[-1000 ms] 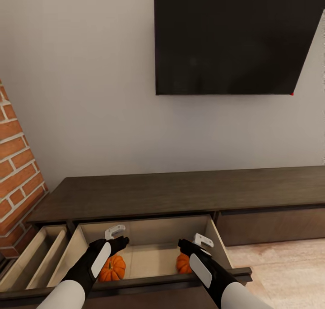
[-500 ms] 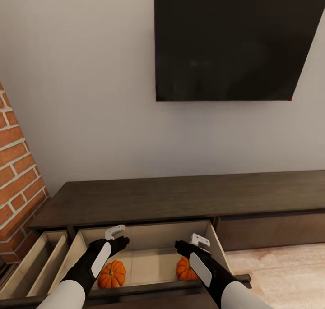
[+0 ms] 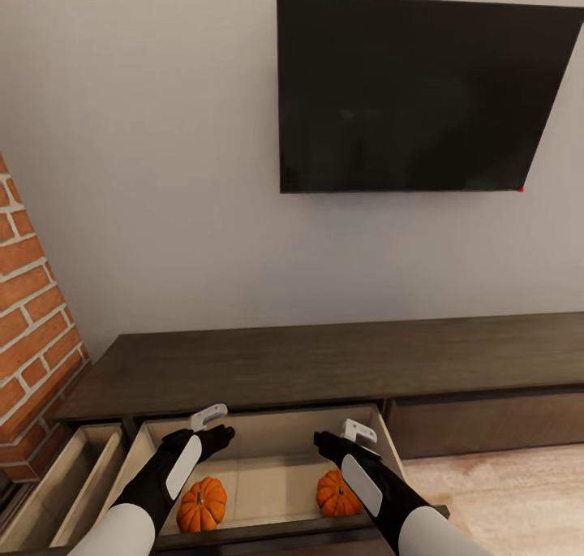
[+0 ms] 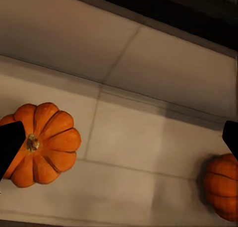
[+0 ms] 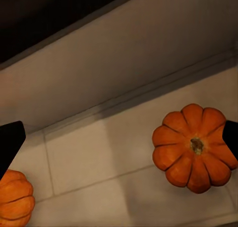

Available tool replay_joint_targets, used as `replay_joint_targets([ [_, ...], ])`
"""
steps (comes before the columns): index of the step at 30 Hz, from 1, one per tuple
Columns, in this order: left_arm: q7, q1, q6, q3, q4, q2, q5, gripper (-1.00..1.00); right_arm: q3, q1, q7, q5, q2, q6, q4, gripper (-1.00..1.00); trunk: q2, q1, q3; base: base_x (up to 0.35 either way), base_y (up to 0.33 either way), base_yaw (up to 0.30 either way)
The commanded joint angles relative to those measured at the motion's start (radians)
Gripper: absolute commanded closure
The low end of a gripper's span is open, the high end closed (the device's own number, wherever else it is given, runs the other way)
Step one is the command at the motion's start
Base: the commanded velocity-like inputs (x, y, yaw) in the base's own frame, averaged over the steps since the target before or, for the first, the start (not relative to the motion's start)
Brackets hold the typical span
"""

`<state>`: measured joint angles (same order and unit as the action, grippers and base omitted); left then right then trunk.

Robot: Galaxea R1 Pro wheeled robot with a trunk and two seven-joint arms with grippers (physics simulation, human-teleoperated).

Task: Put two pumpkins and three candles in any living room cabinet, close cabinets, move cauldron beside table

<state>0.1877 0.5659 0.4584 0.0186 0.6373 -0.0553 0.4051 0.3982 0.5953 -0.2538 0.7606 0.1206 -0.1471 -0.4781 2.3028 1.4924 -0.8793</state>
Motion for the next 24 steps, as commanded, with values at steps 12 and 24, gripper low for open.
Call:
replay_joint_targets([
  [12,0.014,0.0,0.207,0.002,0.069,0.001,0.011,-1.0,0.007,0.001,-0.007,0.006,-0.001,-0.005,-0.002,-1.0,-0.084,-0.046,0.037,0.0,0.0,0.0],
  [24,0.017,0.0,0.252,0.004,0.075,0.003,0.014,-1.0,0.011,0.001,-0.004,0.005,-0.002,-0.006,-0.002,-1.0,-0.168,-0.092,0.074,0.0,0.0,0.0],
])
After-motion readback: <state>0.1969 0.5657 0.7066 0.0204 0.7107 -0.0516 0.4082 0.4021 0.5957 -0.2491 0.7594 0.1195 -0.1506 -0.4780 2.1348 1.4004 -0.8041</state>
